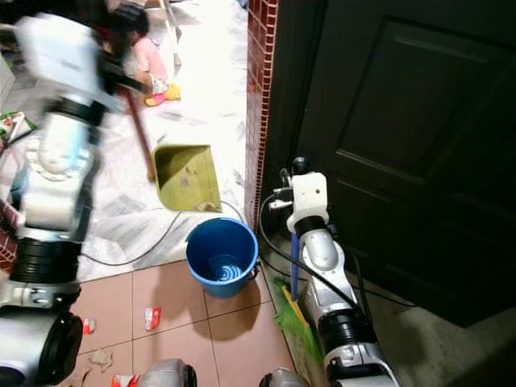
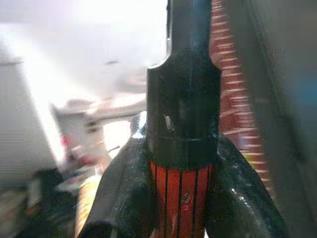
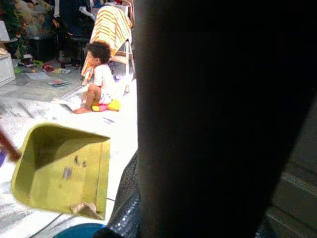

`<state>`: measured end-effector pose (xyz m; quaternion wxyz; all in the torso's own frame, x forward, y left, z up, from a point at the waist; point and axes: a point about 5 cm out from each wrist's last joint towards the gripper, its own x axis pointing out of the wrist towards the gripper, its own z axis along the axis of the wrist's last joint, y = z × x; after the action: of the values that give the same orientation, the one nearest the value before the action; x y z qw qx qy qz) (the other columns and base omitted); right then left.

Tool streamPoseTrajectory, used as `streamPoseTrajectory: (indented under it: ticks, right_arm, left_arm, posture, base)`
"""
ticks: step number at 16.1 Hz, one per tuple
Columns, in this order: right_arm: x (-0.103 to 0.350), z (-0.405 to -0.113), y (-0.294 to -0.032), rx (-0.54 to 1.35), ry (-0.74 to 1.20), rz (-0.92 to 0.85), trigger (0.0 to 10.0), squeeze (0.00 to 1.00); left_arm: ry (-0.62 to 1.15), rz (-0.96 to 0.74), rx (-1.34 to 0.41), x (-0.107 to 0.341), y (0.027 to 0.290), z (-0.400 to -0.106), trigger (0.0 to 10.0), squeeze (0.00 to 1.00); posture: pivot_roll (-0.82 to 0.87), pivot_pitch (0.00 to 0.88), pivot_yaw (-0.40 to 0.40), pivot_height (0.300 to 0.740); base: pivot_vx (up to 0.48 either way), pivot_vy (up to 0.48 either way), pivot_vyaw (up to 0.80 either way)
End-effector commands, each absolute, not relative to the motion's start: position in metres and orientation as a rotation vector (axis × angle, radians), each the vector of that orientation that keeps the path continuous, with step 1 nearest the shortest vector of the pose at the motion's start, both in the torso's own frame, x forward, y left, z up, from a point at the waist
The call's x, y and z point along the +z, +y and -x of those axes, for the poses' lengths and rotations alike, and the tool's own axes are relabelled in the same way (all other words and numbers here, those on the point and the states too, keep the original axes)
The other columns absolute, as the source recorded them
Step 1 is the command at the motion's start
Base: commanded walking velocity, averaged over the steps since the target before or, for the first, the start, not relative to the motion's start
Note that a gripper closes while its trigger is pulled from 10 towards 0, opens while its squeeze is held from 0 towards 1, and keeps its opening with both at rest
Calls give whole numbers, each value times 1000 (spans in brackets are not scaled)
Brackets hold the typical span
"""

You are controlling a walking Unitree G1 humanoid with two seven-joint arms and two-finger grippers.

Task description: Sweep floor

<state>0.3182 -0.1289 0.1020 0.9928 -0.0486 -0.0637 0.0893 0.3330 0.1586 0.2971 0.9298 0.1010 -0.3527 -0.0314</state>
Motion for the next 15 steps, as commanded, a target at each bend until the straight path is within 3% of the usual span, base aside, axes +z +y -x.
streamPoseTrajectory:
  ticks: [1,4,7,11,15]
  right_arm:
    - [112,-322,-127,206,-171,64,10000,0]
    - [124,-327,-123,302,-220,22,10000,0]
    - [133,-333,-123,364,-246,22,10000,0]
    - [150,-345,-126,410,-286,48,10000,0]
    - [141,-343,-141,415,-244,73,10000,0]
  left_arm:
    - [-769,-236,69,312,179,-329,10000,0]
    - [-594,-239,232,269,214,-327,10000,0]
    - [-455,-228,288,229,228,-315,10000,0]
    - [-323,-200,251,190,216,-304,10000,0]
    - [-339,-179,217,193,203,-297,10000,0]
  posture:
    - [41,0,-8,740]
    - [44,0,-5,740]
    - [63,0,-12,740]
    - [86,0,-15,740]
    - [93,0,-12,740]
  base:
    - [0,0,0]
    - [0,0,0]
    - [0,0,0]
    - [0,0,0]
    - [0,0,0]
